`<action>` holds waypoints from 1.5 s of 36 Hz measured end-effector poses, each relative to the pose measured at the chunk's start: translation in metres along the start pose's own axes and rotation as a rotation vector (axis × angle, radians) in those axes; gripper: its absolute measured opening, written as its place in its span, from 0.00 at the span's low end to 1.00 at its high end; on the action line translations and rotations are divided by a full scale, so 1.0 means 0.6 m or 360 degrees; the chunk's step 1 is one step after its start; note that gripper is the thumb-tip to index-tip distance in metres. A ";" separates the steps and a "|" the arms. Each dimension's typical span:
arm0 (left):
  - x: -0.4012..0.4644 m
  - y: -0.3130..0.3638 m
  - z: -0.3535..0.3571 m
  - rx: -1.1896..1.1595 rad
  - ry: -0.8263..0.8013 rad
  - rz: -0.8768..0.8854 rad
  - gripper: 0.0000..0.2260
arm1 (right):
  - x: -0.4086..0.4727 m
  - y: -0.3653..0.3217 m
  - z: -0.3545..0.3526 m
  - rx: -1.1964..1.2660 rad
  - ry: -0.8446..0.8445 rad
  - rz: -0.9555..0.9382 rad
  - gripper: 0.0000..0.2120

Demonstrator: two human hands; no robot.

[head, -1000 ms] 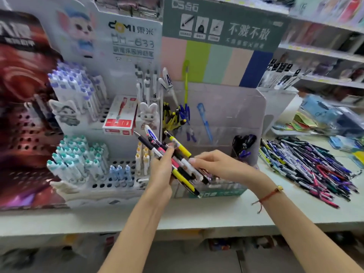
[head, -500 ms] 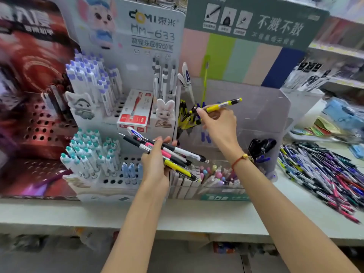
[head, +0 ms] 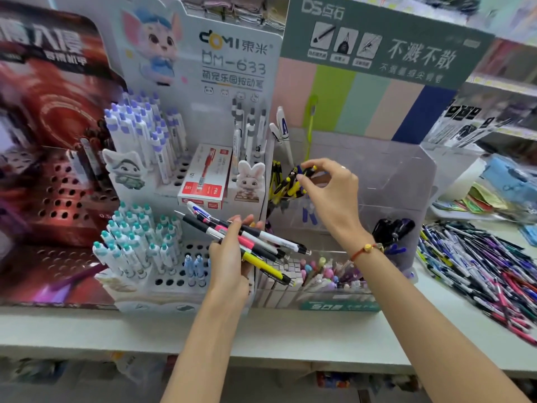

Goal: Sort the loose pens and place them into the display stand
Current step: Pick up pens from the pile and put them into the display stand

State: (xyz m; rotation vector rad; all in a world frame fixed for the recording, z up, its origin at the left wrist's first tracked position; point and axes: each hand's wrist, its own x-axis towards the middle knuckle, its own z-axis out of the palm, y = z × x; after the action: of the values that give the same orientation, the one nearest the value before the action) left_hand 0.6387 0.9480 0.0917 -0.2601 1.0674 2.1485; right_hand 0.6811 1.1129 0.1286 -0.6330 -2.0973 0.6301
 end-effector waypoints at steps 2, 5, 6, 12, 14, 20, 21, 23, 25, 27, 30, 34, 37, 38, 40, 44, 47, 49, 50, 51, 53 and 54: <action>-0.003 -0.003 -0.001 -0.0026 -0.0048 0.0039 0.12 | -0.010 0.011 0.007 -0.0178 0.0077 -0.0160 0.10; -0.013 -0.009 0.003 -0.0030 -0.0160 0.0089 0.07 | -0.031 0.024 0.023 -0.0578 0.0076 -0.0518 0.14; -0.016 -0.012 0.004 -0.0030 -0.0189 0.0104 0.07 | -0.036 0.029 0.027 -0.0674 0.0027 -0.0592 0.15; -0.025 -0.008 0.009 -0.0109 -0.0292 0.0177 0.06 | -0.054 0.049 0.011 -0.0607 -0.0169 -0.0506 0.19; -0.025 -0.003 0.010 -0.0145 -0.0289 0.0218 0.08 | -0.070 0.031 -0.016 -0.0153 -0.0209 -0.0174 0.15; -0.017 0.005 0.032 -0.0330 0.0086 0.0207 0.18 | -0.098 -0.043 -0.072 0.0733 -0.1089 0.1271 0.26; -0.017 0.003 0.038 -0.0317 0.0112 0.0210 0.17 | -0.103 -0.047 -0.075 0.0752 -0.1225 0.1270 0.26; -0.016 -0.002 0.048 -0.0275 0.0127 0.0214 0.17 | -0.108 -0.051 -0.084 0.0845 -0.1235 0.1159 0.21; -0.015 -0.003 0.056 -0.0314 0.0094 0.0248 0.18 | -0.106 -0.050 -0.091 0.1041 -0.1077 0.1193 0.12; -0.014 -0.001 0.059 -0.0384 0.0067 0.0281 0.17 | -0.101 -0.049 -0.098 0.1091 -0.0938 0.1242 0.09; -0.011 0.018 0.053 -0.0529 0.0187 0.0297 0.16 | -0.092 -0.041 -0.119 0.1007 -0.0759 0.1156 0.08; -0.005 0.043 0.031 -0.0351 0.0365 0.0428 0.13 | -0.052 -0.015 -0.163 0.0779 -0.0372 0.0941 0.03; -0.010 0.045 0.017 -0.0174 0.0384 0.0462 0.09 | -0.005 0.005 -0.171 0.0343 -0.0166 0.0607 0.06; -0.013 0.043 0.015 -0.0133 0.0377 0.0469 0.07 | 0.008 0.003 -0.166 0.0238 -0.0178 0.0493 0.08; -0.015 0.038 0.011 -0.0062 0.0364 0.0482 0.07 | 0.032 -0.005 -0.147 0.0093 -0.0243 0.0289 0.10; -0.021 0.028 0.009 0.0058 0.0315 0.0428 0.07 | 0.062 -0.030 -0.079 -0.0316 -0.0372 -0.0099 0.09; -0.024 0.026 0.010 0.0098 0.0171 0.0408 0.07 | 0.063 -0.039 -0.024 -0.0434 -0.0328 -0.0242 0.13; -0.024 0.027 0.009 0.0135 0.0073 0.0415 0.09 | 0.057 -0.036 0.002 -0.0384 -0.0165 -0.0259 0.10; -0.023 0.027 0.008 0.0132 0.0014 0.0416 0.09 | 0.051 -0.031 0.013 -0.0373 -0.0073 -0.0256 0.08; -0.025 0.028 0.008 0.0118 -0.0041 0.0405 0.10 | 0.043 -0.023 0.021 -0.0386 -0.0001 -0.0257 0.07; -0.029 0.028 0.006 0.0090 -0.0121 0.0376 0.10 | 0.023 -0.005 0.030 -0.0424 0.0032 -0.0280 0.06; -0.029 0.027 0.003 0.0077 -0.0159 0.0363 0.09 | 0.014 0.005 0.033 -0.0432 0.0005 -0.0296 0.06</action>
State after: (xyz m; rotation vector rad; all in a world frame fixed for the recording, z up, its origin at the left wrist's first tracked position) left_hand 0.6408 0.9340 0.1112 -0.0080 1.1352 2.3063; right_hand 0.6611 1.1162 0.1210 -0.5773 -2.2265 0.2420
